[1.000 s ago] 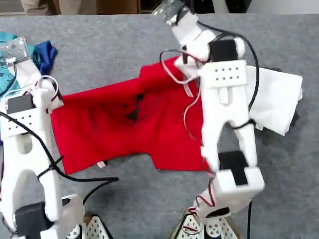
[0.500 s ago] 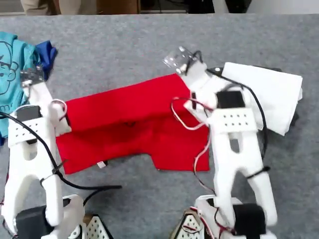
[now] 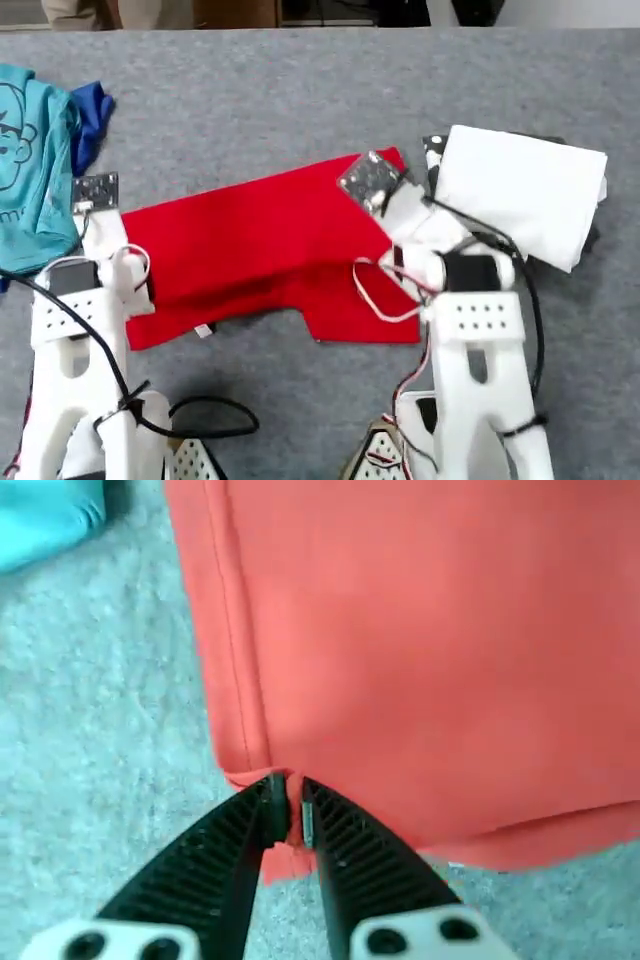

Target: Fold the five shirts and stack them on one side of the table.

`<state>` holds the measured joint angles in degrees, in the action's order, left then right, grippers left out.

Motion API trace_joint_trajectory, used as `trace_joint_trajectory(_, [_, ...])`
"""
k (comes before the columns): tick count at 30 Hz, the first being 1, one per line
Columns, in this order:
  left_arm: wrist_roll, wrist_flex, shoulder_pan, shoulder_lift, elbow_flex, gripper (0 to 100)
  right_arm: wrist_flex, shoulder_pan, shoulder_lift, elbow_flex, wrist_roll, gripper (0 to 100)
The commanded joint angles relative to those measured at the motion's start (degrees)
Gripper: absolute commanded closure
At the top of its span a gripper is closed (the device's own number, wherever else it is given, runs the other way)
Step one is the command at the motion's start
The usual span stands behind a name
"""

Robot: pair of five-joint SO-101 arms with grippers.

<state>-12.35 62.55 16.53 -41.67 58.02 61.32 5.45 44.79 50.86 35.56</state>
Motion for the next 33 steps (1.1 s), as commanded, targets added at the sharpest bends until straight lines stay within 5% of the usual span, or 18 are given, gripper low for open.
trace_joint_trajectory(1, [-0.2,-0.9,0.4,-1.5,0.7,98,-1.1,-2.2,5.2,2.8,0.6,99.7])
trace_joint_trajectory(10, [-0.4,-0.7,5.2,-1.5,-0.4,98,1.4,-3.2,13.9,9.0,2.6,99.7])
trace_joint_trajectory(33, [-0.5,-1.0,-0.9,-1.5,6.7,98,5.8,-4.7,23.7,19.5,3.5,99.7])
